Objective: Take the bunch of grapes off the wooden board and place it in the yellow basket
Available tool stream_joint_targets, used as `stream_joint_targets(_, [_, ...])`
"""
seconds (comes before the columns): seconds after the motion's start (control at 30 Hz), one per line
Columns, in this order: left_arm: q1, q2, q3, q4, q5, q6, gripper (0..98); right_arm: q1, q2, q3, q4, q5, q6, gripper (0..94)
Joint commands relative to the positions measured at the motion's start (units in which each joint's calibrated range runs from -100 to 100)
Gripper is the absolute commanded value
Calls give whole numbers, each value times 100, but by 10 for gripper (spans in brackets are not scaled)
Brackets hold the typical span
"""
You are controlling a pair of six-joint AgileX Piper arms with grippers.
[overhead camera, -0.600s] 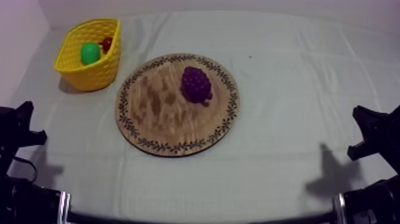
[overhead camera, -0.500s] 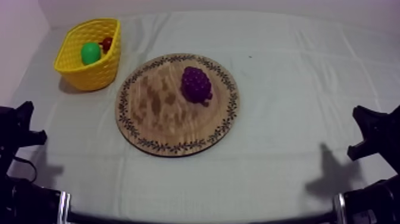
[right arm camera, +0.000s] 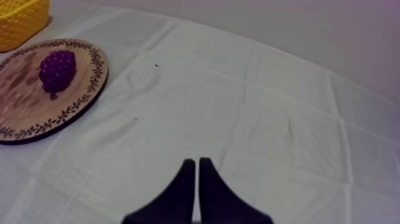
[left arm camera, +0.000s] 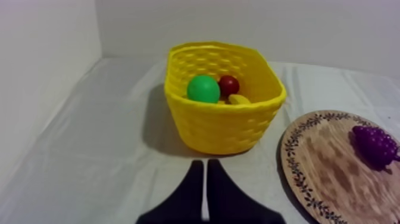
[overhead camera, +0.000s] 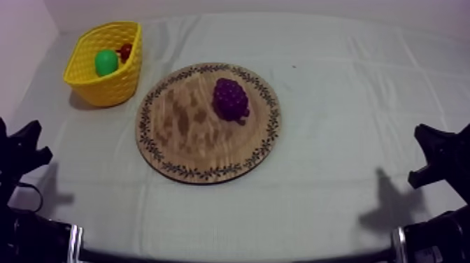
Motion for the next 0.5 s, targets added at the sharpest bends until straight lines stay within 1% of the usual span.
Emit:
stream_joint_targets(0.0, [79, 17, -43, -165, -16, 152, 0, -2, -1, -3, 1, -3, -1, 4])
stream_joint_targets(0.07, [162, 105, -164, -322, -38, 309, 0, -2, -1, -3, 1, -3, -1, 4])
stream_joint_targets(0.13, [225, 287, -403, -402, -16, 409, 0, -2, -1, -3, 1, -3, -1, 4])
stream_joint_targets(0.4, [466, 1603, -2272, -460, 588, 683, 0, -2, -1, -3, 1, -3, -3, 4])
stream_joint_targets(0.47, [569, 1959, -2729, -508, 717, 777, 0, -2, -1, -3, 1, -3, -3, 4])
